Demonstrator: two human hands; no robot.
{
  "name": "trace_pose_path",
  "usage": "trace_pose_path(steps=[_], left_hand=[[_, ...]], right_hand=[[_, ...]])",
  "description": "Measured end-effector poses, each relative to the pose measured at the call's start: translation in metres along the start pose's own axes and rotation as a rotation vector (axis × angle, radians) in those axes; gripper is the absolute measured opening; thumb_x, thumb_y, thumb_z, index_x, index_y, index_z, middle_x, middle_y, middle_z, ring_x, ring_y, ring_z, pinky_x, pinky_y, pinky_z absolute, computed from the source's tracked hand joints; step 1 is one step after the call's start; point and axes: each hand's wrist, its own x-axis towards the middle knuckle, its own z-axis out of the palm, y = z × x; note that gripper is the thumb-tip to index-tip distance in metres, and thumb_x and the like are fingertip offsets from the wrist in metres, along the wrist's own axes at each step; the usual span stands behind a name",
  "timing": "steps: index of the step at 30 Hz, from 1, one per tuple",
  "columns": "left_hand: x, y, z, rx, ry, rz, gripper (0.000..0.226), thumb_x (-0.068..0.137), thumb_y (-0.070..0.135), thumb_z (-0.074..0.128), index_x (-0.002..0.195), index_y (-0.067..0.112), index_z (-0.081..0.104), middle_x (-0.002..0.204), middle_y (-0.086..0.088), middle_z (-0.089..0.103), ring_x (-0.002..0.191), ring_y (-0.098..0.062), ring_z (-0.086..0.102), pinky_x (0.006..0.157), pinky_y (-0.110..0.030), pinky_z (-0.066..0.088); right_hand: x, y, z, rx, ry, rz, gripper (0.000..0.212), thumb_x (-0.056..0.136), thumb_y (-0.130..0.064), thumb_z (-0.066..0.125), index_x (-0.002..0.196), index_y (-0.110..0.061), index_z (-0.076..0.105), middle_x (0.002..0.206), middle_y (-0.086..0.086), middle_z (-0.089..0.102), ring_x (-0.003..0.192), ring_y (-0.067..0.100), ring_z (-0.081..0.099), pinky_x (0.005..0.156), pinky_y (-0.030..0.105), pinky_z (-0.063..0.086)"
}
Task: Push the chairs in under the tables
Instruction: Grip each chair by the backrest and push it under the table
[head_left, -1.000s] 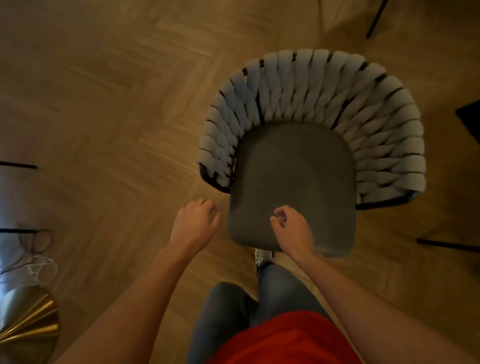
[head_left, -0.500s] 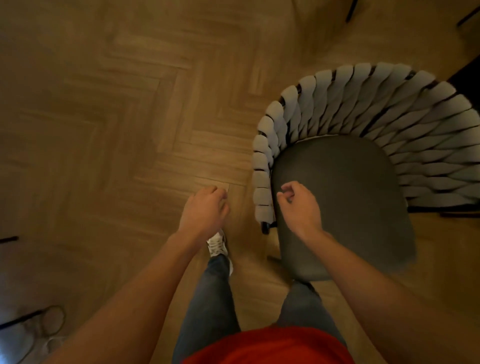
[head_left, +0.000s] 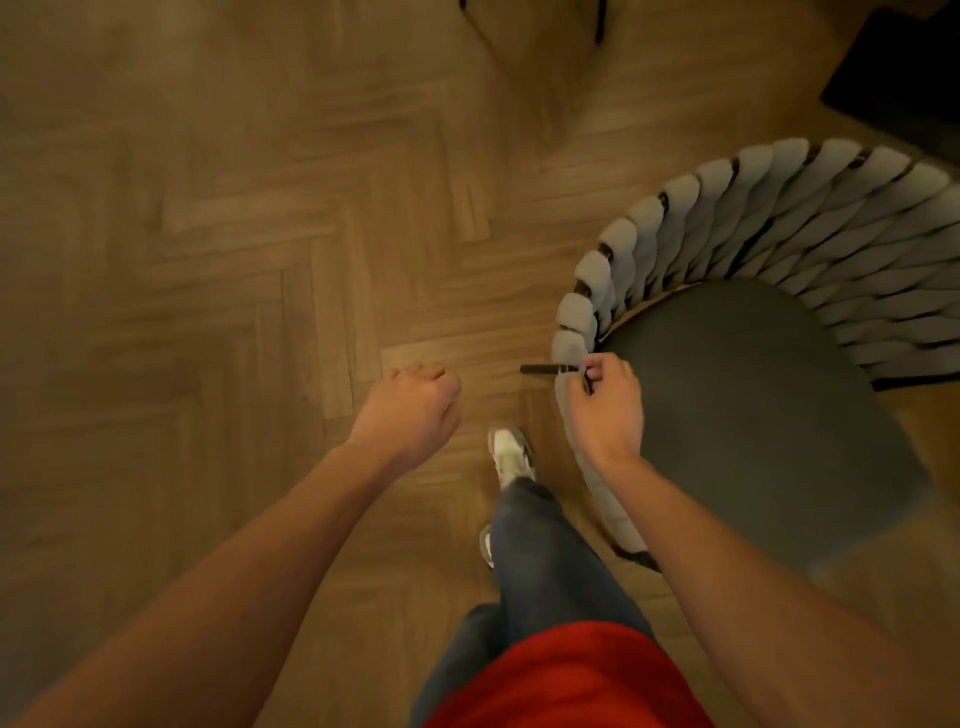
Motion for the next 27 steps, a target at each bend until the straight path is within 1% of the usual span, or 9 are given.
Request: trace_pose_path(steps=[2, 5, 8, 12, 18, 20, 23, 25, 27], left_hand=[[0.043, -0.005, -0.014, 0.075, -0.036, 0.118, 0.025, 0.097, 0.032, 0.046, 0.106, 0.016, 0.063, 0.109, -0.004, 0.063, 0.107, -0.027, 0.057, 0.088, -0.038, 0.040], [0.109, -0.007, -0.039, 0.160, -0.071, 0.290, 0.026, 0.098, 0.033, 0.043, 0.109, 0.017, 0.061, 0.112, -0.002, 0.061, 0.110, -0.025, 0.054, 0.090, -0.037, 0.038], [0.170, -0.002, -0.066, 0.233, -0.137, 0.445, 0.027, 0.099, 0.032, 0.041, 0.114, 0.018, 0.059, 0.116, -0.002, 0.059, 0.114, -0.023, 0.050, 0.093, -0.035, 0.035], [0.241, 0.013, -0.100, 0.302, -0.193, 0.639, 0.027, 0.101, 0.030, 0.040, 0.115, 0.017, 0.058, 0.116, -0.002, 0.057, 0.114, -0.023, 0.049, 0.093, -0.036, 0.034], [0.340, 0.044, -0.119, 0.447, -0.258, 0.997, 0.027, 0.099, 0.030, 0.042, 0.116, 0.017, 0.059, 0.118, -0.004, 0.056, 0.114, -0.023, 0.049, 0.092, -0.037, 0.036], [0.371, 0.056, -0.117, 0.503, -0.258, 1.141, 0.028, 0.098, 0.029, 0.046, 0.117, 0.014, 0.059, 0.124, -0.007, 0.053, 0.117, -0.025, 0.048, 0.095, -0.038, 0.038], [0.411, 0.077, -0.108, 0.613, -0.237, 1.415, 0.031, 0.095, 0.032, 0.052, 0.119, 0.013, 0.057, 0.131, -0.011, 0.051, 0.118, -0.028, 0.048, 0.094, -0.041, 0.041], [0.436, 0.093, -0.103, 0.682, -0.213, 1.577, 0.039, 0.094, 0.037, 0.053, 0.125, 0.014, 0.054, 0.136, -0.013, 0.049, 0.121, -0.029, 0.048, 0.098, -0.043, 0.043], [0.455, 0.109, -0.101, 0.717, -0.216, 1.716, 0.049, 0.093, 0.044, 0.053, 0.132, 0.014, 0.049, 0.141, -0.014, 0.047, 0.128, -0.031, 0.045, 0.105, -0.045, 0.040]], right_hand=[[0.024, -0.013, 0.007, 0.050, 0.070, 0.099, 0.031, 0.097, -0.029, 0.057, 0.125, -0.016, 0.054, 0.125, 0.004, 0.053, 0.114, 0.025, 0.051, 0.088, 0.045, 0.050], [0.064, -0.033, 0.018, 0.159, 0.124, 0.254, 0.045, 0.099, -0.035, 0.056, 0.137, -0.015, 0.045, 0.140, 0.007, 0.045, 0.126, 0.029, 0.045, 0.091, 0.045, 0.047], [0.103, -0.052, 0.017, 0.248, 0.185, 0.393, 0.055, 0.099, -0.040, 0.054, 0.145, -0.014, 0.039, 0.146, 0.009, 0.041, 0.129, 0.031, 0.045, 0.090, 0.044, 0.045], [0.140, -0.069, 0.005, 0.293, 0.264, 0.497, 0.058, 0.099, -0.043, 0.053, 0.147, -0.013, 0.036, 0.146, 0.010, 0.041, 0.126, 0.030, 0.047, 0.091, 0.045, 0.048], [0.162, -0.085, -0.003, 0.442, 0.429, 0.669, 0.056, 0.099, -0.044, 0.052, 0.145, -0.017, 0.038, 0.144, 0.005, 0.044, 0.128, 0.025, 0.047, 0.101, 0.046, 0.047], [0.163, -0.090, 0.002, 0.456, 0.487, 0.720, 0.053, 0.098, -0.043, 0.053, 0.144, -0.019, 0.040, 0.142, 0.003, 0.046, 0.128, 0.023, 0.047, 0.102, 0.047, 0.047], [0.163, -0.100, 0.014, 0.456, 0.588, 0.848, 0.051, 0.098, -0.042, 0.053, 0.143, -0.018, 0.043, 0.139, 0.002, 0.049, 0.129, 0.021, 0.045, 0.104, 0.047, 0.045], [0.164, -0.111, 0.026, 0.420, 0.631, 0.926, 0.050, 0.099, -0.043, 0.051, 0.141, -0.017, 0.046, 0.136, 0.002, 0.051, 0.127, 0.022, 0.045, 0.103, 0.048, 0.044], [0.167, -0.125, 0.039, 0.385, 0.646, 0.987, 0.048, 0.099, -0.044, 0.050, 0.138, -0.017, 0.049, 0.132, 0.003, 0.053, 0.125, 0.022, 0.047, 0.104, 0.046, 0.042]])
